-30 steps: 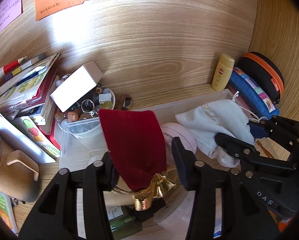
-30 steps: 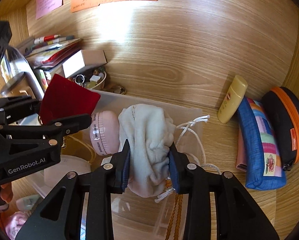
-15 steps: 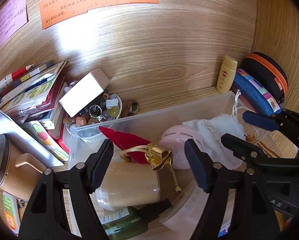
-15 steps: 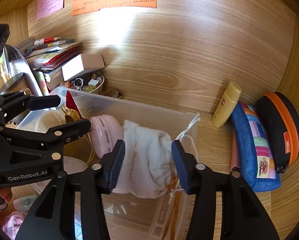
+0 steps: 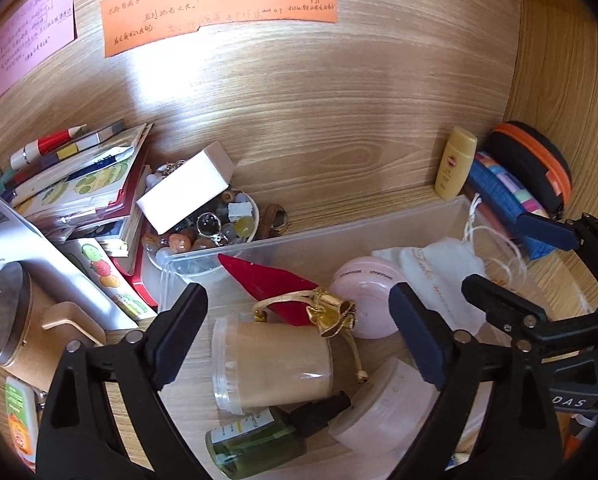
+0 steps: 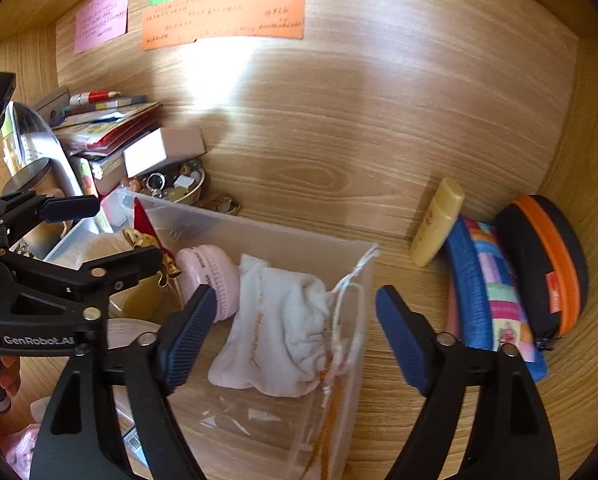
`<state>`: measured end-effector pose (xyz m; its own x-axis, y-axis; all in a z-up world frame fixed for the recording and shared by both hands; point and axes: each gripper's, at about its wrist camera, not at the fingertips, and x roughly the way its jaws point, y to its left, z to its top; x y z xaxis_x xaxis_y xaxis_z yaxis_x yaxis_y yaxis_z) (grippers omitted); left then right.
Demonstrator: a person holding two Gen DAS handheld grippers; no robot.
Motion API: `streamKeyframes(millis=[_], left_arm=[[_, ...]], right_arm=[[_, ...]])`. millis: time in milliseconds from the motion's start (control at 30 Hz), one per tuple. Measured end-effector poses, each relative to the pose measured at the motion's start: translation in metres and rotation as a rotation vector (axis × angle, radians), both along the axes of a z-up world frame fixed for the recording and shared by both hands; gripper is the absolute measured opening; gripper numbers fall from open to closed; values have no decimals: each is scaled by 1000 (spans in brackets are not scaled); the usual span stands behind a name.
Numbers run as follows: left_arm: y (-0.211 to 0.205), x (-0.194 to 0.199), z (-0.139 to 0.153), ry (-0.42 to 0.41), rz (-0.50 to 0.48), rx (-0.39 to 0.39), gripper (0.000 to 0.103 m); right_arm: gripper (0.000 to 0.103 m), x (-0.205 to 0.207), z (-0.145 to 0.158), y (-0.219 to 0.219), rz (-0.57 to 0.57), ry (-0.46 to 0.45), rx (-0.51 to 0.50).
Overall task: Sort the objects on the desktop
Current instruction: 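Lower the red pouch into the box and open the left tool while the right tool releases the white pouch, then withdraw both tools from the box toward the remaining items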
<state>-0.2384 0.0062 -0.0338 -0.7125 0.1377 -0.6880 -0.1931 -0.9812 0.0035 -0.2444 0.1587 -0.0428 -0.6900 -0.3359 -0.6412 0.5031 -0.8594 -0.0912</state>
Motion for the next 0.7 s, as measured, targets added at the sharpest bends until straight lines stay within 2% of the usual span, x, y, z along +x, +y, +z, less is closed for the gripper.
streamKeyframes(millis=[367,500,700], left_arm=[[-4,17,19,8,-28,55,95],[-5,32,26,30,-25,49,98],[-5,59,28,45,-23,16,99]], right_arm=[[87,31,33,29,-43,100,39],[88,42,37,42,-59,121,46],[88,56,30,57,-72,104,33]])
